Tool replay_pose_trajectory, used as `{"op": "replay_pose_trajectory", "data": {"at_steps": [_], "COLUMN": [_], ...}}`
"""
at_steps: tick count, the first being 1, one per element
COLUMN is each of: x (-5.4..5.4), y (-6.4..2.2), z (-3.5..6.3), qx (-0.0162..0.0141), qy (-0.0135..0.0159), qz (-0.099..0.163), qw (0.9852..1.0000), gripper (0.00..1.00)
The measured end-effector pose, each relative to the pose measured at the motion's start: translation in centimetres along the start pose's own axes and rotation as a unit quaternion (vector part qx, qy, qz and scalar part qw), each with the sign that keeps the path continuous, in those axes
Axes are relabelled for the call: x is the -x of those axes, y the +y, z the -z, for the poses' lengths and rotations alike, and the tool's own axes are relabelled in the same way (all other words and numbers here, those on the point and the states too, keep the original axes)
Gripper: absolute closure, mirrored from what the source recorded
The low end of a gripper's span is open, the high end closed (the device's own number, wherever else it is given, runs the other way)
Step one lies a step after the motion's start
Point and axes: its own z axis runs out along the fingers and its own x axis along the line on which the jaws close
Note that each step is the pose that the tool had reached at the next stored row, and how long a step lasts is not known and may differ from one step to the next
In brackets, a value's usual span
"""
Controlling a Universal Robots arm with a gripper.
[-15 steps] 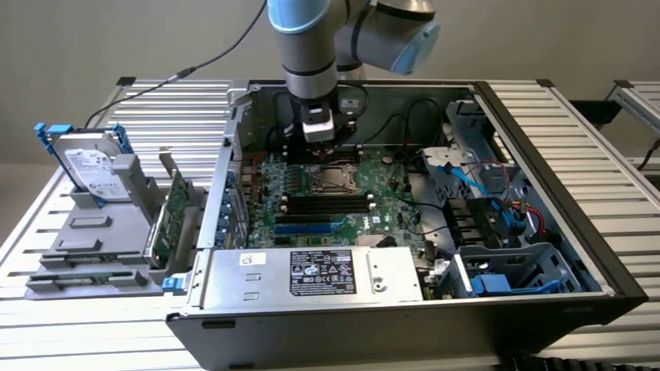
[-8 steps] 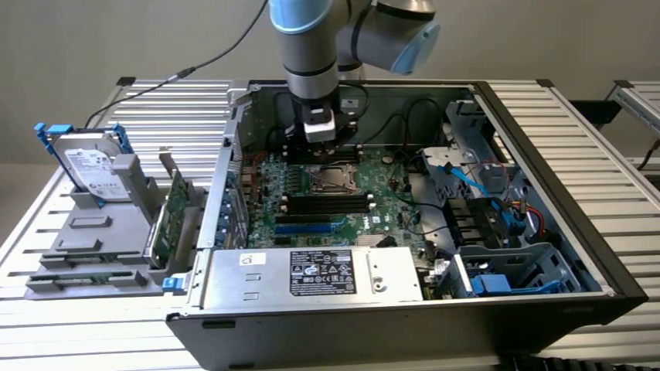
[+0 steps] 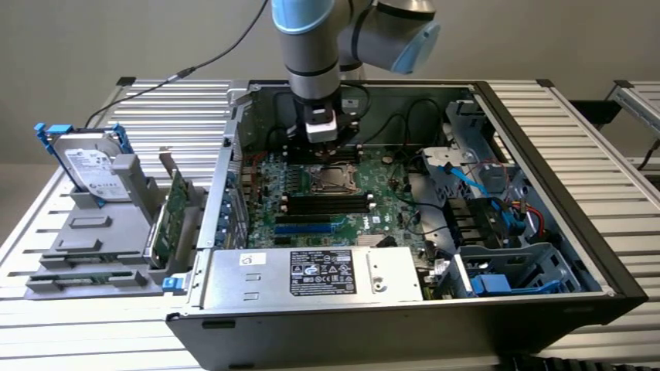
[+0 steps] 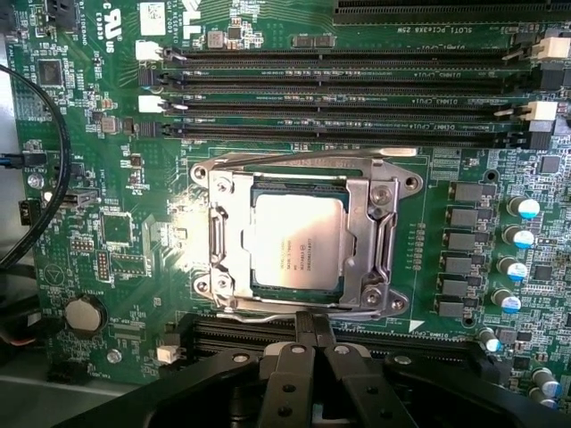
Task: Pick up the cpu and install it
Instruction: 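Install the first cpu locking lever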
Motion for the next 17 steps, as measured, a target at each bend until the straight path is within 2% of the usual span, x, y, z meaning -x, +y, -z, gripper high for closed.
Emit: {"op": "replay_pose_trajectory", "data": {"at_steps": [17], "x": [-0.43], "y": [-0.01], "z": [-0.17], "qx": [0.0027], "qy": [0.0004], "qz": [-0.003], "qw": [1.0000], "gripper": [0.89]}}
